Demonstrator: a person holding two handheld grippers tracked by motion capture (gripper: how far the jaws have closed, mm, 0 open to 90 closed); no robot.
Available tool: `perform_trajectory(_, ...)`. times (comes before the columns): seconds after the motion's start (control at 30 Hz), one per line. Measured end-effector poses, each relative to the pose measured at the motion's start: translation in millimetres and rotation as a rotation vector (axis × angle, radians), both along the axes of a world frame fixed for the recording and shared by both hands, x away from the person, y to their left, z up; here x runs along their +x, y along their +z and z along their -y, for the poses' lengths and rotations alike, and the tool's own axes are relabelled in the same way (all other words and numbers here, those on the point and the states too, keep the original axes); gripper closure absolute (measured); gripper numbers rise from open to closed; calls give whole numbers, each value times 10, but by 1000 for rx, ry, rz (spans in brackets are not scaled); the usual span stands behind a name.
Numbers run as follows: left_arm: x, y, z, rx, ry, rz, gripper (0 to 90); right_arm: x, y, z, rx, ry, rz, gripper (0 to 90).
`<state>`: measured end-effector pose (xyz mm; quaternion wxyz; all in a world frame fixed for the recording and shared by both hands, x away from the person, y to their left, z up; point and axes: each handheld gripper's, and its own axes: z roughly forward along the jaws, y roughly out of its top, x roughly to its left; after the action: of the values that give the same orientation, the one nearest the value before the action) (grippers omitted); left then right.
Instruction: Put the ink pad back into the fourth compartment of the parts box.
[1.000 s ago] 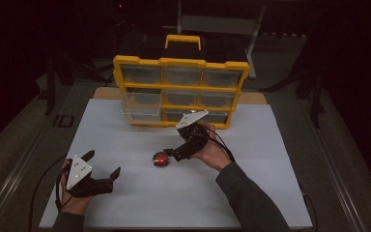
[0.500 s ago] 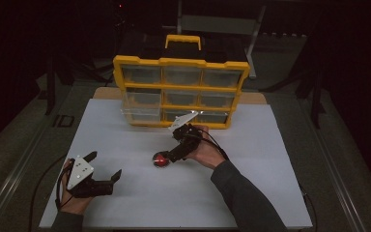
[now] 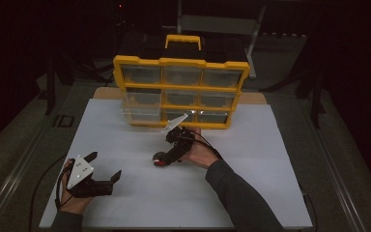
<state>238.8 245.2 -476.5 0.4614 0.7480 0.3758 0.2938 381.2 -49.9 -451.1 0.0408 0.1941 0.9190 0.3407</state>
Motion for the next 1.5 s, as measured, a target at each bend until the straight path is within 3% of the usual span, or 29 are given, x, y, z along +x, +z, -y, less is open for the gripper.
perform_trajectory(0.37, 5, -5, -8, 4, 6, 0, 0, 37, -143, -128, -48, 28, -3, 76)
perform_trajectory(0.7, 5, -7, -7, 5, 6, 1, 0, 55, -270, -212, -82, 24, -31, 76)
perform_trajectory(1.5, 6, -10, -2, 12, 4, -3, 0, 41, -517, -345, -185, 33, -44, 83)
